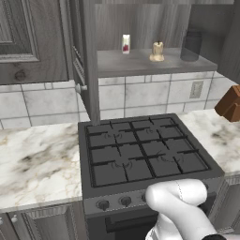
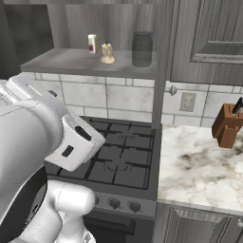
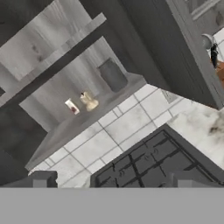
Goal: Pick the candle and jar from the dining table and place them in the open cabinet. Close the cabinet after placing the objects.
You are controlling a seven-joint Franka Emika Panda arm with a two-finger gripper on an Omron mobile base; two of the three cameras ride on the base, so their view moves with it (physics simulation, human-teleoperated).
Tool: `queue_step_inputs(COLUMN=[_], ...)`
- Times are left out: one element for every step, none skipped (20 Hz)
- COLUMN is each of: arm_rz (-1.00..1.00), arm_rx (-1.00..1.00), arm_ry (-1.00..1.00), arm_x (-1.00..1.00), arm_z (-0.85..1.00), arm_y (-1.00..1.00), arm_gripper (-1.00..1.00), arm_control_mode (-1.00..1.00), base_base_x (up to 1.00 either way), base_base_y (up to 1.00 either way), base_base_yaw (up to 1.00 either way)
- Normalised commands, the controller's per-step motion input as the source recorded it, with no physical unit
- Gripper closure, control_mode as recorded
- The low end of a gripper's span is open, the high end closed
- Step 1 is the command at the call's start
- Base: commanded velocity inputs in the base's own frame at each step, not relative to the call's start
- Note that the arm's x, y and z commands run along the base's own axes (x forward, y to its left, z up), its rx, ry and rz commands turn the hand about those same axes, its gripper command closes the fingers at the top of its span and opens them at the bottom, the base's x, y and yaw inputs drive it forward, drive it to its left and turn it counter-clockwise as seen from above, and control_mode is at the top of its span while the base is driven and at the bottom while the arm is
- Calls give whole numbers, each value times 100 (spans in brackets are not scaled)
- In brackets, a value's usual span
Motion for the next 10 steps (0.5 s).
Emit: queue_step_inputs(arm_rz=[0, 0, 0, 0, 0, 0, 0, 0, 0, 0], arm_rx=[31, 28, 25, 24, 21, 17, 15, 13, 12, 12], arm_ry=[0, 0, 0, 0, 0, 0, -1, -3, -3, -4], arm_x=[0, -2, -4, -8, -9, -8, -7, -9, -7, -6], arm_z=[1, 0, 0, 0, 0, 0, 0, 0, -1, -2], arm_y=[-34, -34, -36, -35, -35, -33, -31, -29, -29, -30], arm_gripper=[-100, -100, -100, -100, -100, -100, -100, -100, -100, -100], arm_control_mode=[-100, -100, -100, -100, -100, -100, -100, -100, -100, -100], base_base_x=[0, 0, 0, 0, 0, 0, 0, 0, 0, 0], base_base_y=[0, 0, 0, 0, 0, 0, 0, 0, 0, 0], base_base_yaw=[0, 0, 0, 0, 0, 0, 0, 0, 0, 0])
